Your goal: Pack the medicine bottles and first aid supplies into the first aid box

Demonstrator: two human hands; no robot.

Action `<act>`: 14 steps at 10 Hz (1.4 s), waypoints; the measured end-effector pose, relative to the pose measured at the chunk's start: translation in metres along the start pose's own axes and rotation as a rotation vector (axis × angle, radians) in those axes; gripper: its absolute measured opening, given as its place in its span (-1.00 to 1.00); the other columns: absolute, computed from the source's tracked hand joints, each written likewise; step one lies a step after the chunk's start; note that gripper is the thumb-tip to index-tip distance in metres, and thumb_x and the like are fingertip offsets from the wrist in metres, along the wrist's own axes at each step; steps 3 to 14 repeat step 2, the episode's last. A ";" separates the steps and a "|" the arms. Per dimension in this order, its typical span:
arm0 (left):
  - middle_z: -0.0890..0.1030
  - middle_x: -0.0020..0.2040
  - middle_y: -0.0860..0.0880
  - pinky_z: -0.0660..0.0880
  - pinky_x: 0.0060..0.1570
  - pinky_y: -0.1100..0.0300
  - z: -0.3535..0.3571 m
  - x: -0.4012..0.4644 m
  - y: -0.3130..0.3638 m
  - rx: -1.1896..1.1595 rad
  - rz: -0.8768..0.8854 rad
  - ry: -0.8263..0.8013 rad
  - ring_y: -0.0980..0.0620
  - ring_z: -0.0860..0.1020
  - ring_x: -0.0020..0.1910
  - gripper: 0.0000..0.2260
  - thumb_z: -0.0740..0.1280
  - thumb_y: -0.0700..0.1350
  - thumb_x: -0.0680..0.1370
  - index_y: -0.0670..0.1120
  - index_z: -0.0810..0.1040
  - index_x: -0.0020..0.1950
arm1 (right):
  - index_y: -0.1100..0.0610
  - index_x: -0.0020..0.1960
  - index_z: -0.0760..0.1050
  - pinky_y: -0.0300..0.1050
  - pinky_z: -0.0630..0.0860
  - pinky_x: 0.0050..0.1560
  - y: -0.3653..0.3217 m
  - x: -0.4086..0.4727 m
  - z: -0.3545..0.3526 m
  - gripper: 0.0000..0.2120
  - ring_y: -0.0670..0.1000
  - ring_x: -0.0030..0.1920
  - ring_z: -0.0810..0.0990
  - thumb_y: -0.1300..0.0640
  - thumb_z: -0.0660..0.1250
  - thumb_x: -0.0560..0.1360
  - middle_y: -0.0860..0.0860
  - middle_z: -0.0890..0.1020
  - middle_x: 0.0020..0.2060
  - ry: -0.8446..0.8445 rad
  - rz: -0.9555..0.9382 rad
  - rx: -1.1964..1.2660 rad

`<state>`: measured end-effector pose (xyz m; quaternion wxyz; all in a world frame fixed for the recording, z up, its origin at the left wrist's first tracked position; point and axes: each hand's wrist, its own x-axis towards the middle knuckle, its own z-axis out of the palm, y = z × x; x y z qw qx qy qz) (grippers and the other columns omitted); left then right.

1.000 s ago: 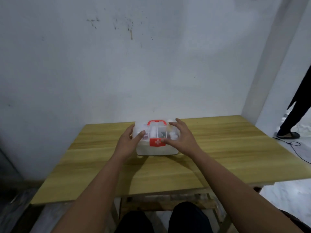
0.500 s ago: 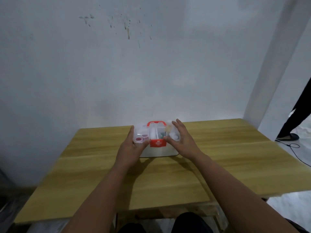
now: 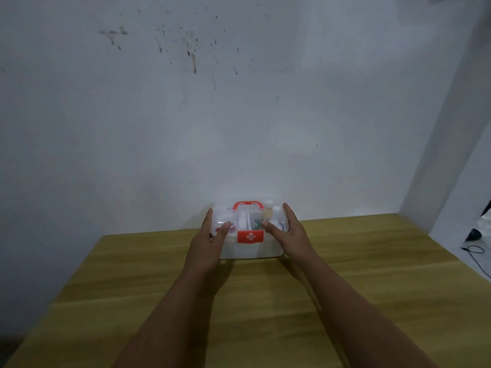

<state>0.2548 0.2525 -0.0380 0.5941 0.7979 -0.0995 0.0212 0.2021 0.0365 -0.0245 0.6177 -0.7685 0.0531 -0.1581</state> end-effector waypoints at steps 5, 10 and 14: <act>0.33 0.59 -0.04 0.51 0.30 -0.10 -0.001 0.002 0.012 0.092 -0.002 0.034 -0.15 0.43 0.45 -0.23 0.30 0.36 0.52 0.22 0.06 0.65 | 0.04 0.70 0.04 -0.23 0.29 0.27 -0.015 -0.001 0.003 -0.07 0.06 0.60 0.23 -0.09 0.50 0.53 0.03 0.19 0.66 0.064 0.048 -0.075; 0.33 0.59 -0.04 0.51 0.30 -0.10 -0.001 0.002 0.012 0.092 -0.002 0.034 -0.15 0.43 0.45 -0.23 0.30 0.36 0.52 0.22 0.06 0.65 | 0.04 0.70 0.04 -0.23 0.29 0.27 -0.015 -0.001 0.003 -0.07 0.06 0.60 0.23 -0.09 0.50 0.53 0.03 0.19 0.66 0.064 0.048 -0.075; 0.33 0.59 -0.04 0.51 0.30 -0.10 -0.001 0.002 0.012 0.092 -0.002 0.034 -0.15 0.43 0.45 -0.23 0.30 0.36 0.52 0.22 0.06 0.65 | 0.04 0.70 0.04 -0.23 0.29 0.27 -0.015 -0.001 0.003 -0.07 0.06 0.60 0.23 -0.09 0.50 0.53 0.03 0.19 0.66 0.064 0.048 -0.075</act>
